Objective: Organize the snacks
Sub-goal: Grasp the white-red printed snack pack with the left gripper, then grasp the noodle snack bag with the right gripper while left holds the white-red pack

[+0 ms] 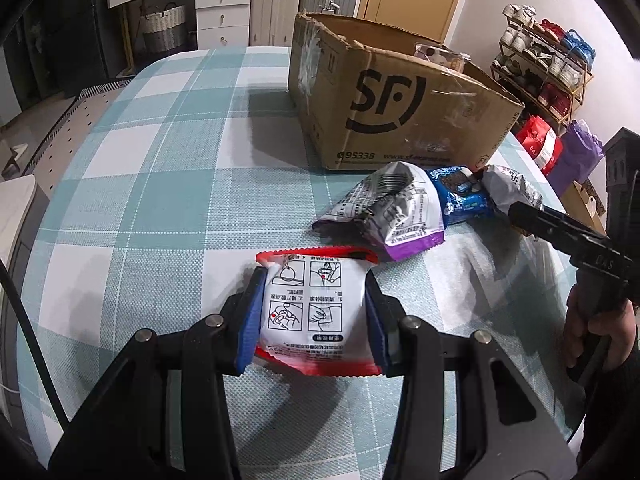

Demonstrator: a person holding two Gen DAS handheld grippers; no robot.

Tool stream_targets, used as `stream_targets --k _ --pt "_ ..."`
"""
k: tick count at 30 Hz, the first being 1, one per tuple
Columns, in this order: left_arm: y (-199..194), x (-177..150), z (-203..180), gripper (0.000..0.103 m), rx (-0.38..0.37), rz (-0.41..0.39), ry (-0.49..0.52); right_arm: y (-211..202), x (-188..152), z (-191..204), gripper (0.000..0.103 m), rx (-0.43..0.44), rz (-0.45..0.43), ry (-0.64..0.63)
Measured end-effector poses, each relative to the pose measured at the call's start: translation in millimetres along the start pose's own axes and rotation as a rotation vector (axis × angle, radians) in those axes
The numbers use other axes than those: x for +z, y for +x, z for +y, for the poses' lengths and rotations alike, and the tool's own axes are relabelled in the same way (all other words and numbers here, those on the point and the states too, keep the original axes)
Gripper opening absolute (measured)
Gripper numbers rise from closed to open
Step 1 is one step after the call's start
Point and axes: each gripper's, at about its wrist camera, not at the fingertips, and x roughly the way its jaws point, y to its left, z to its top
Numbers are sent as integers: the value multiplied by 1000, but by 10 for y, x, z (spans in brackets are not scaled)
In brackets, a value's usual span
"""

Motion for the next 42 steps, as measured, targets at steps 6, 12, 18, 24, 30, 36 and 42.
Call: stream_targets --k 6,12,18,24,30,36,42 --pt "12 8 15 42 1 2 -9 80 37 19 95 22 11 -3" --pt "-17 6 36 42 0 1 -23 130 45 53 75 30 31 -13" --pt "-72 -20 46 42 2 -1 -30 73 -19 15 55 75 24 19" --pt "-191 -65 19 42 -2 -13 -28 -40 -122 19 54 80 9 33" --pt "-321 -108 -31 42 -5 -27 -21 -214 -206 58 54 88 -16 43" --pt "-454 -118 -72 42 -8 -46 -14 -430 -242 181 54 102 -43 24" --pt "-563 -83 -98 42 -17 -63 -10 -633 -213 335 54 123 -70 7"
